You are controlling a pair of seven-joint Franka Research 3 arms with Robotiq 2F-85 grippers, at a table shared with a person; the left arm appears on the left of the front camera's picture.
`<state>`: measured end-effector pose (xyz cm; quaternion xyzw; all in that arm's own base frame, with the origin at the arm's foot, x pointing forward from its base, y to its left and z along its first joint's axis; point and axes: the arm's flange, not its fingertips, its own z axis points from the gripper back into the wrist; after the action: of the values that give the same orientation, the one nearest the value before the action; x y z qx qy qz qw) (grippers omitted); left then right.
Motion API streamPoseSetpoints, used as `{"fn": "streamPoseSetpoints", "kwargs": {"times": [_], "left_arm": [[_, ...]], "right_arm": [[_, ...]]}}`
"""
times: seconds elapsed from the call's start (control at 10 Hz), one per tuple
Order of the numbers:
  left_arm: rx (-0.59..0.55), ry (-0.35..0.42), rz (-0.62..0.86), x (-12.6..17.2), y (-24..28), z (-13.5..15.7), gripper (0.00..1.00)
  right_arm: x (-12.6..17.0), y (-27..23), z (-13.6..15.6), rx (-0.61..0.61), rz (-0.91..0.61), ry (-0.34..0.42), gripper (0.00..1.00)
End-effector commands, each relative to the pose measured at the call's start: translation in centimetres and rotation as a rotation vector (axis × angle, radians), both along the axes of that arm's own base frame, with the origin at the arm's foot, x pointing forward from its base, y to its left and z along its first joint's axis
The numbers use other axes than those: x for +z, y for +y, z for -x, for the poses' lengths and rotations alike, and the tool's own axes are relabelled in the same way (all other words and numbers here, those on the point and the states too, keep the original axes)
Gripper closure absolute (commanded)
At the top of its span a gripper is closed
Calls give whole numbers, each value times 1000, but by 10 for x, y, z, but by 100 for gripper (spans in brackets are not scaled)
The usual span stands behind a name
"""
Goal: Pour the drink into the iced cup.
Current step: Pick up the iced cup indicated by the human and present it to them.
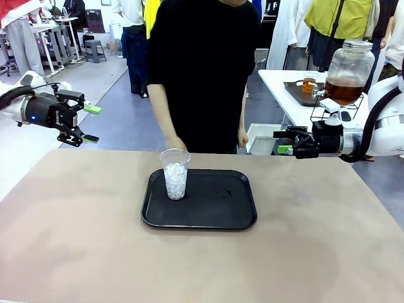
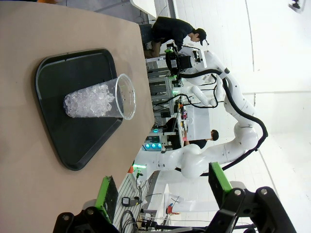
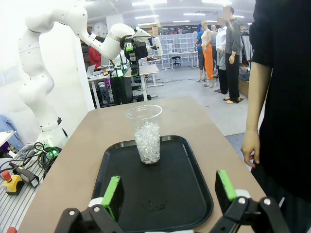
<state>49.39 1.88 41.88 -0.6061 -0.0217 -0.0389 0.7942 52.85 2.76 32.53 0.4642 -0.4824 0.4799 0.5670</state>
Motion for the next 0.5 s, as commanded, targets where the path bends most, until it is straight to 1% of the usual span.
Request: {"fn": "streamPoseSetpoints", "kwargs": {"times": [0.0, 0.4], "left_arm": [[7, 6, 5, 1, -1, 2, 0], [7, 6, 5, 1, -1, 2, 0]], "right_arm": [[2, -2, 1, 5, -9, 13, 0], [2, -2, 1, 5, -9, 13, 0]]}}
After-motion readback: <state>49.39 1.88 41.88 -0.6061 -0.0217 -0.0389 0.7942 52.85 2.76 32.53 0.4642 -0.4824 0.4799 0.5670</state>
